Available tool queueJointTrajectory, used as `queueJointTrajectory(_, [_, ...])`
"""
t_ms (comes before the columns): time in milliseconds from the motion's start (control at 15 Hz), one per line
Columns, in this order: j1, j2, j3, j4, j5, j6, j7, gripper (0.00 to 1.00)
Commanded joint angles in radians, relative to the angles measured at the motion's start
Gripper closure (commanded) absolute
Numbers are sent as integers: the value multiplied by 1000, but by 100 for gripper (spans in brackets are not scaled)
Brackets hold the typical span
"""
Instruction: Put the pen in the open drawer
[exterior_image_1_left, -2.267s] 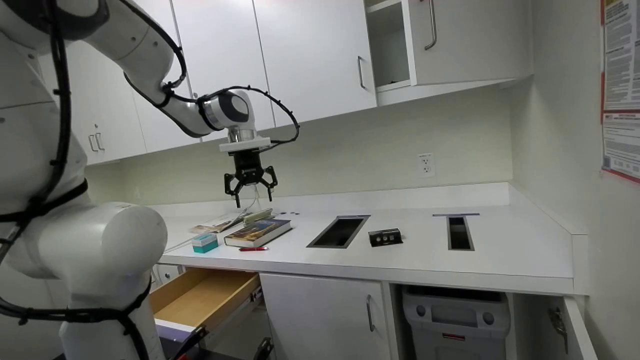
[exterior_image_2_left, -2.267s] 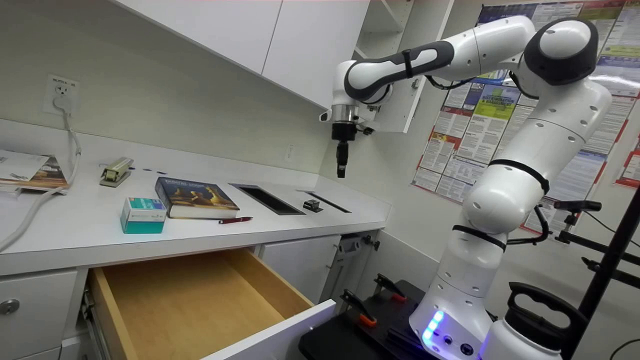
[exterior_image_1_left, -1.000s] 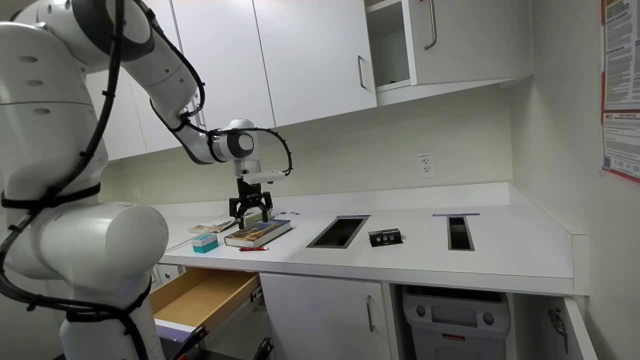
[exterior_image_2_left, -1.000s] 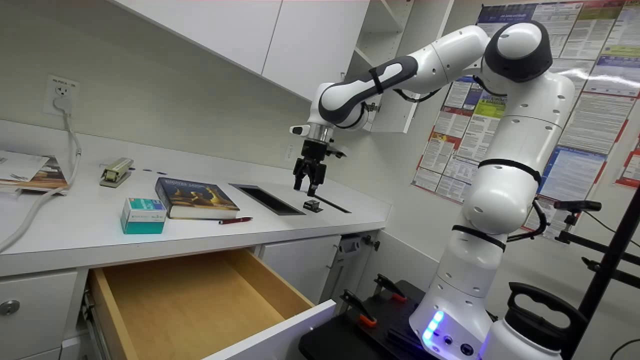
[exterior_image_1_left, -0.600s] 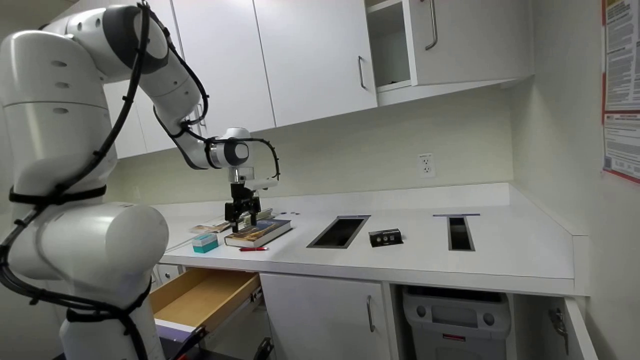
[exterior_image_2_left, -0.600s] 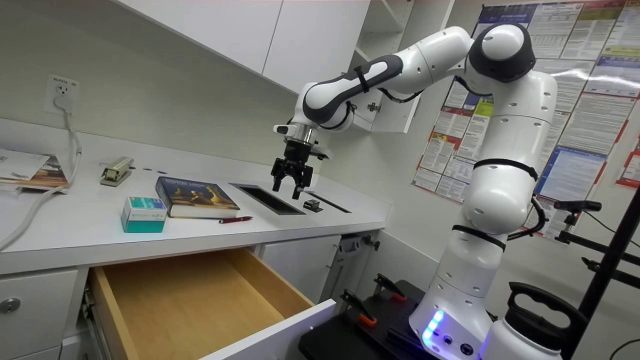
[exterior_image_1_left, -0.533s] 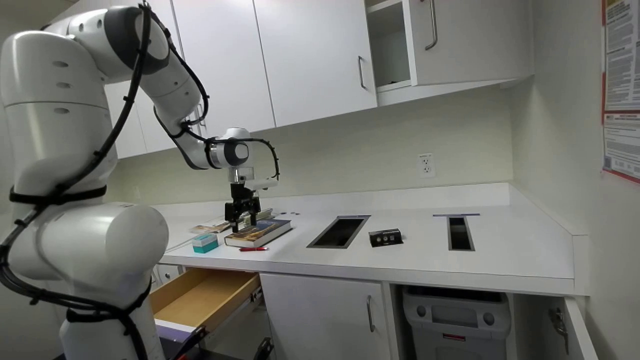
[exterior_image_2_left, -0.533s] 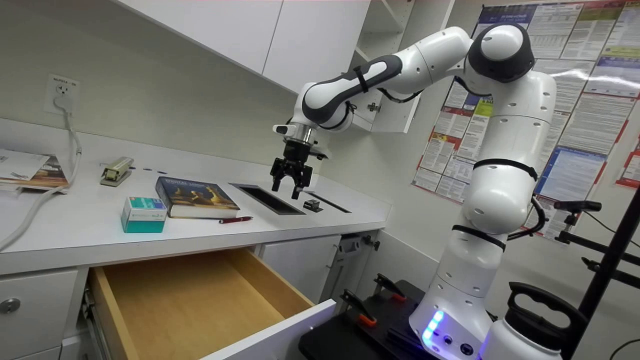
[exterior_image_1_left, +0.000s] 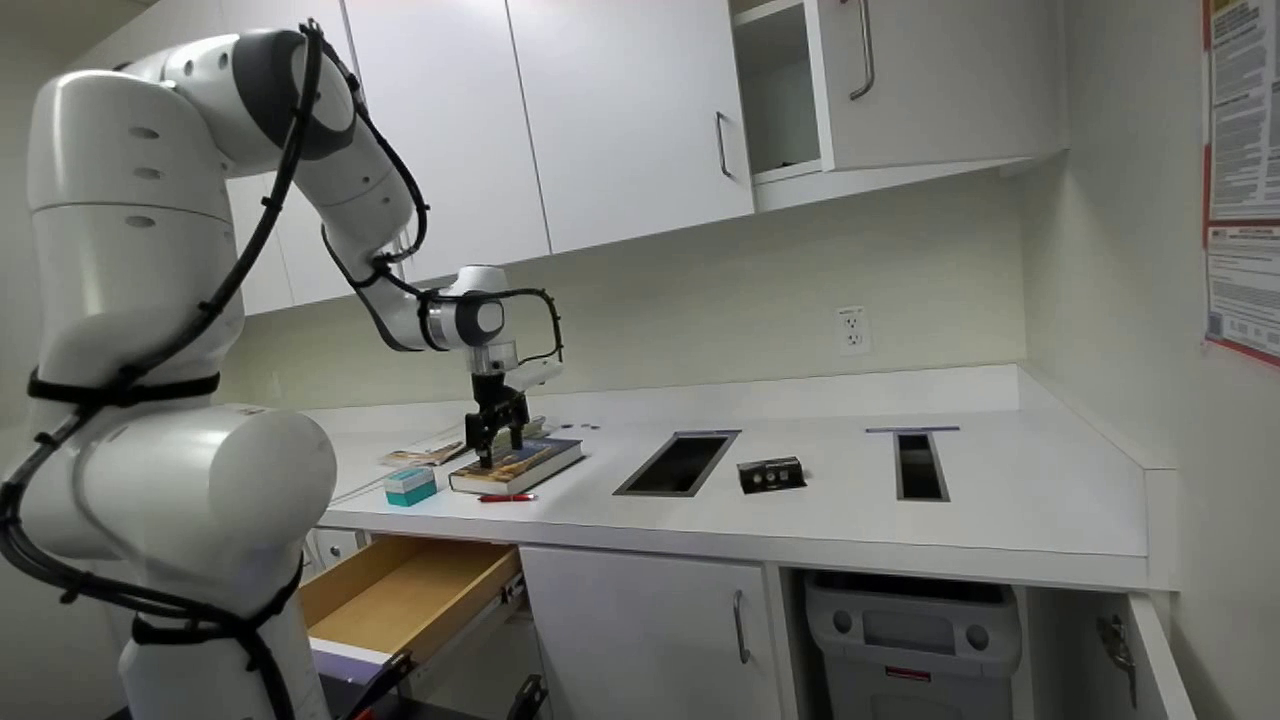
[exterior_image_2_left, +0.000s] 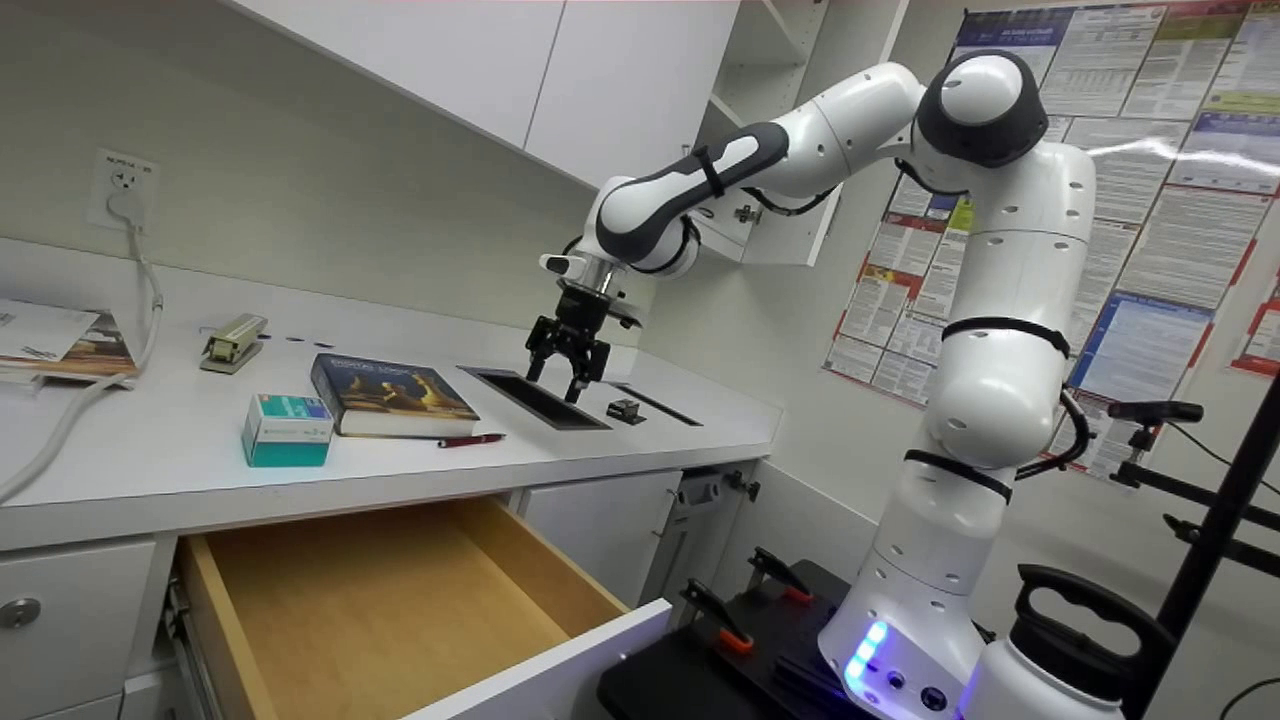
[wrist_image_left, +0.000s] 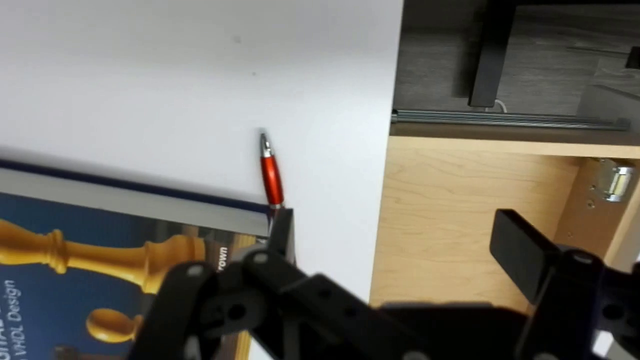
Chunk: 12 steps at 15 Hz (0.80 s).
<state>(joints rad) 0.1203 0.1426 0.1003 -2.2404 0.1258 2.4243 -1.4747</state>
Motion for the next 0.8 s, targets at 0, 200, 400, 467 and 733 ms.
queueJointTrajectory(0, [-48,105,34,42,76,132,-99,0])
queueJointTrajectory(200, [-80,185,60,88,89,196,-108,0])
queueJointTrajectory(400, [-102,243,80,154,63,168,-79,0])
queueJointTrajectory(467, [-103,259,81,176,51,154,-70,0])
queueJointTrajectory(733, [-104,310,91,249,15,89,-62,0])
